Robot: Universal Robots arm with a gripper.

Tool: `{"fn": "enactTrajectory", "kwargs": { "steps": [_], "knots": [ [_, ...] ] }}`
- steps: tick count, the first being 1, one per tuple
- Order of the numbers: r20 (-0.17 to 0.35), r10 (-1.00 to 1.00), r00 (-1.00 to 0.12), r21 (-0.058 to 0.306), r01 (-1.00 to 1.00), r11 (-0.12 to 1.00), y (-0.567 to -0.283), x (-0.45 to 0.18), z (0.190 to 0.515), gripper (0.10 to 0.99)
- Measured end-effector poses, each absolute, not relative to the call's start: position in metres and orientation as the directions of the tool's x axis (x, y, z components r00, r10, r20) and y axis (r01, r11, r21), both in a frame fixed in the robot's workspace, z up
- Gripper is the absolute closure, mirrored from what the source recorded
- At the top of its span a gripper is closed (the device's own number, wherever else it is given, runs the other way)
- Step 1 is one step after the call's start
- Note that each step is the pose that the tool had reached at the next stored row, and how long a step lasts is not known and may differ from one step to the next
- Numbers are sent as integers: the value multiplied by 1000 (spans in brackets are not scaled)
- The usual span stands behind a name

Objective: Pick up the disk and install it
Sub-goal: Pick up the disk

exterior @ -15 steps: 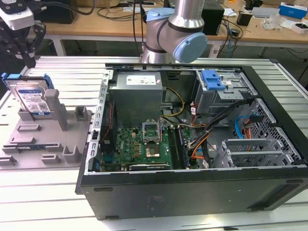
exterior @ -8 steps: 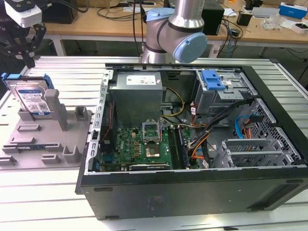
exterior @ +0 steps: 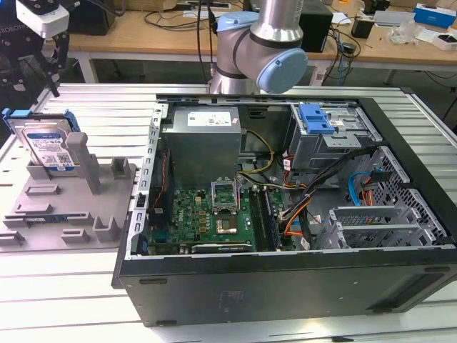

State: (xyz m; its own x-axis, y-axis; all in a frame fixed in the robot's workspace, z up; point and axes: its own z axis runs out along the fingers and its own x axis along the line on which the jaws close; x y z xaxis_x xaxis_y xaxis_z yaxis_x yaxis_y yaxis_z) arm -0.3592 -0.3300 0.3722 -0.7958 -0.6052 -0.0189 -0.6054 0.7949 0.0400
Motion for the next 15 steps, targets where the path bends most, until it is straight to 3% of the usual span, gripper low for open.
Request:
{"fn": "enactTrajectory", "kwargs": {
  "steps": [1,15],
  "knots": [
    [-19,-631,-775,40,-631,774,-330,-359,372,604],
    [-19,-858,-513,40,-858,512,-330,-359,371,604]
  ]
}}
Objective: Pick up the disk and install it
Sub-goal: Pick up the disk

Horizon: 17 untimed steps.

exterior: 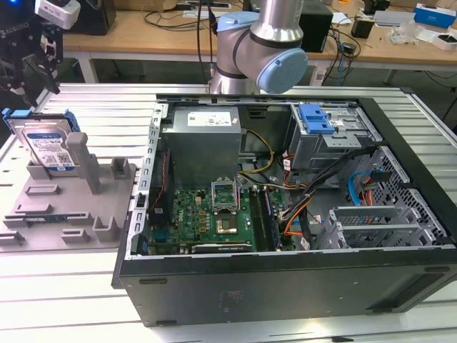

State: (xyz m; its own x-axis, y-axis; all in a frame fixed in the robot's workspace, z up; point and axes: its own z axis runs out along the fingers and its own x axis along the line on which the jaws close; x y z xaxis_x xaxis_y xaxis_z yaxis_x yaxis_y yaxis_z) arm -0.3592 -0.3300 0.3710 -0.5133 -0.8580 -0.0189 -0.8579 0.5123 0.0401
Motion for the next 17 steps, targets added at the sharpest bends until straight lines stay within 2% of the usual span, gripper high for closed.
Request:
{"fn": "enactTrajectory", "kwargs": {
  "steps": [13,17],
  "knots": [
    [-19,-970,-241,38,-970,240,-330,-359,368,604],
    [-16,-981,-194,35,-981,193,-330,-359,368,604]
  ]
}}
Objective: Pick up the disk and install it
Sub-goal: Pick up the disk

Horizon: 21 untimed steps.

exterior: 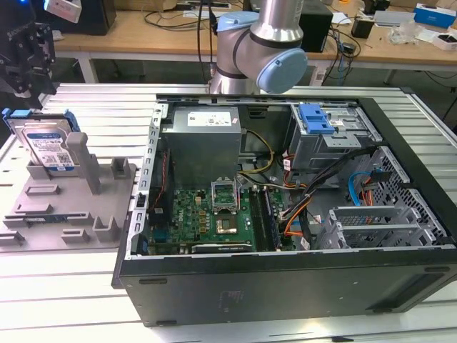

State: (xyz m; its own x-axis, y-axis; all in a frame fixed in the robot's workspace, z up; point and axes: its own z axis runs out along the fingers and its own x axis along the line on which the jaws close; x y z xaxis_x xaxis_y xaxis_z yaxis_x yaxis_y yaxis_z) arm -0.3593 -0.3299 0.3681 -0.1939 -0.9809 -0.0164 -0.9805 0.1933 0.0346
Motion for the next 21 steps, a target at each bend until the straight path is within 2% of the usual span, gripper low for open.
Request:
{"fn": "enactTrajectory", "kwargs": {
  "steps": [8,13,21],
  "knots": [
    [-16,-982,-189,34,-981,189,-330,-360,368,604],
    [-18,-991,-136,16,-991,135,-329,-360,368,604],
    [-18,-994,-104,13,-995,104,-316,-366,367,604]
  ]
}}
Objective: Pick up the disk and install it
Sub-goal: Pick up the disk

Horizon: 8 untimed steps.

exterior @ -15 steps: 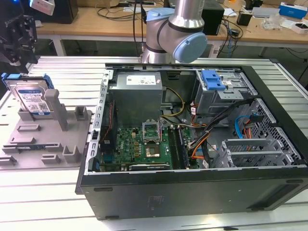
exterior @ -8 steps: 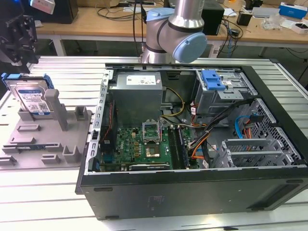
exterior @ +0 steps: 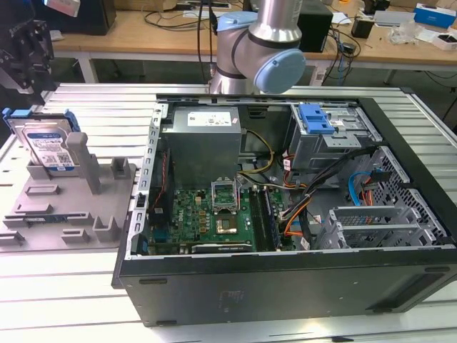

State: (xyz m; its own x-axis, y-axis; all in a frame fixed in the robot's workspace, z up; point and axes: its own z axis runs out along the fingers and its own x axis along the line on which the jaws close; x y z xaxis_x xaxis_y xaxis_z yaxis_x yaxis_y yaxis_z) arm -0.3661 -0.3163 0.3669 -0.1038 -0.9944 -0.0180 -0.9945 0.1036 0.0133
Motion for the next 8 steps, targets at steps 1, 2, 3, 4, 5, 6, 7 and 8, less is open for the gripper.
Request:
{"fn": "enactTrajectory", "kwargs": {
  "steps": [1,2,3,4,5,6,7,8],
  "knots": [
    [-18,-995,-94,13,-996,94,-316,-366,367,604],
    [-18,-996,-88,13,-996,88,-316,-367,367,604],
    [-18,-996,-83,13,-996,83,-316,-370,366,604],
    [-18,-997,-80,13,-997,80,-316,-372,366,604],
    [-18,-997,-77,13,-997,77,-316,-374,366,604],
    [-18,-997,-73,13,-997,72,-316,-377,366,604],
    [-18,-997,-68,13,-998,68,-316,-382,365,604],
    [-18,-998,-66,13,-998,66,-316,-385,364,604]
  ]
}}
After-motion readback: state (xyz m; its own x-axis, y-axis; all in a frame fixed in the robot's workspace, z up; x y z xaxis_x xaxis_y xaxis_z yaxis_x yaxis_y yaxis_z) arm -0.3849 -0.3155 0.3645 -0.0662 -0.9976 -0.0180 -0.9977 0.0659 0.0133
